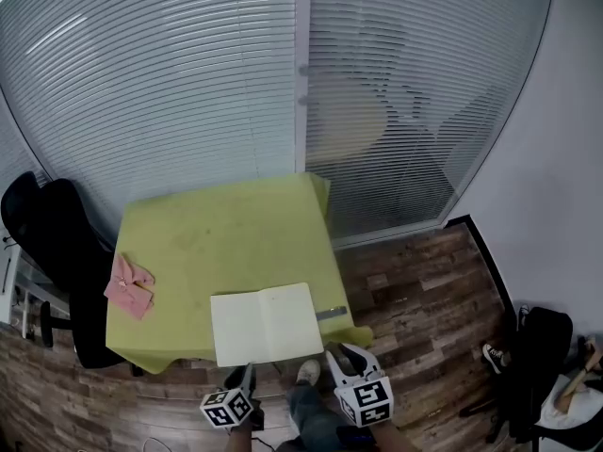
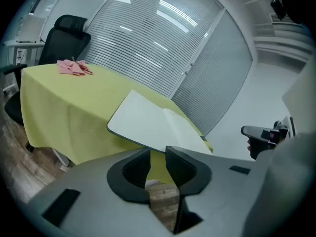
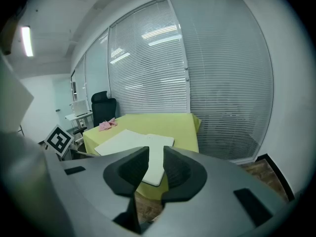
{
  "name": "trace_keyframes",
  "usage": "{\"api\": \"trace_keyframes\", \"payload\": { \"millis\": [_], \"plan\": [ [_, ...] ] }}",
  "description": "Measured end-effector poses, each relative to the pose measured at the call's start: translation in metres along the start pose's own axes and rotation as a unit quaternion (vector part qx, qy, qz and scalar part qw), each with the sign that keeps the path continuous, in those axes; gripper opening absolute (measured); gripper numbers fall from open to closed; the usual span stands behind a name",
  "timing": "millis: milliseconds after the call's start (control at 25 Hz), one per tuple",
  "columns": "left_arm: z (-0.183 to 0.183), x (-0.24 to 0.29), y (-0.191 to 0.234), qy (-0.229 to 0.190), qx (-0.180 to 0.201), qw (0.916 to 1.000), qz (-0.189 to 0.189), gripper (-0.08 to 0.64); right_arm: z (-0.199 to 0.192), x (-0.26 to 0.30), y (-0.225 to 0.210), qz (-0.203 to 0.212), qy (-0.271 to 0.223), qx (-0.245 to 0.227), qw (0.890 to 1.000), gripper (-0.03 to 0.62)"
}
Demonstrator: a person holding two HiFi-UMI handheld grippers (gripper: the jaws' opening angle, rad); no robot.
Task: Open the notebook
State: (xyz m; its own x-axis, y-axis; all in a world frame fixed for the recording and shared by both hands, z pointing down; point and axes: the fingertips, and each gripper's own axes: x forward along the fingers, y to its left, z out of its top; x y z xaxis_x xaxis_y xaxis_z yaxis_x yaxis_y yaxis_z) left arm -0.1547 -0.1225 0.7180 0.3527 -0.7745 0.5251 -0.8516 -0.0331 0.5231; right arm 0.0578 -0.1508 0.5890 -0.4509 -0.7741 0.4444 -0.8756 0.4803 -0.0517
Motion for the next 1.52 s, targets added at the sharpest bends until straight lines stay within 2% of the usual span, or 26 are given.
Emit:
{"api": "trace_keyframes", "payload": {
  "millis": [160, 360, 520, 760, 880, 1080, 1160, 1320, 1520],
  "plan": [
    [-0.004, 0.001, 0.005, 0.004, -0.030, 0.9995, 0.002, 0.111, 0.002, 0.002, 0.002, 0.001, -0.003, 0.001, 1.000, 0.097],
    [-0.009, 0.004, 0.013, 0.022, -0.049, 0.9985, 0.010, 0.140, 0.004, 0.005, 0.005, 0.005, -0.003, -0.001, 1.000, 0.094],
    [-0.015, 0.006, 0.023, 0.033, -0.080, 0.9960, 0.018, 0.220, 0.002, 0.004, 0.005, 0.003, -0.002, -0.002, 1.000, 0.092],
    [-0.015, -0.007, 0.030, 0.028, -0.071, 0.9966, 0.032, 0.266, 0.003, 0.002, 0.004, -0.007, -0.005, -0.006, 1.000, 0.086],
    [-0.007, -0.022, 0.032, 0.011, -0.044, 0.9980, 0.045, 0.267, 0.004, 0.001, 0.007, -0.012, -0.005, -0.015, 1.000, 0.078],
    [0.026, -0.041, 0.022, -0.033, 0.034, 0.9972, 0.058, 0.237, 0.013, -0.005, 0.012, -0.017, -0.027, -0.020, 0.999, 0.046],
    [0.039, -0.044, 0.013, -0.046, 0.066, 0.9952, 0.056, 0.228, 0.020, -0.007, 0.013, -0.021, -0.039, -0.022, 0.999, 0.015],
    [0.064, -0.051, -0.015, -0.070, 0.122, 0.9893, 0.039, 0.199, 0.026, -0.013, 0.017, -0.026, -0.047, -0.032, 0.998, 0.012],
    [0.096, -0.061, -0.049, -0.112, 0.168, 0.9792, 0.022, 0.122, 0.040, -0.020, 0.019, -0.031, -0.060, -0.034, 0.997, 0.012]
  ]
}}
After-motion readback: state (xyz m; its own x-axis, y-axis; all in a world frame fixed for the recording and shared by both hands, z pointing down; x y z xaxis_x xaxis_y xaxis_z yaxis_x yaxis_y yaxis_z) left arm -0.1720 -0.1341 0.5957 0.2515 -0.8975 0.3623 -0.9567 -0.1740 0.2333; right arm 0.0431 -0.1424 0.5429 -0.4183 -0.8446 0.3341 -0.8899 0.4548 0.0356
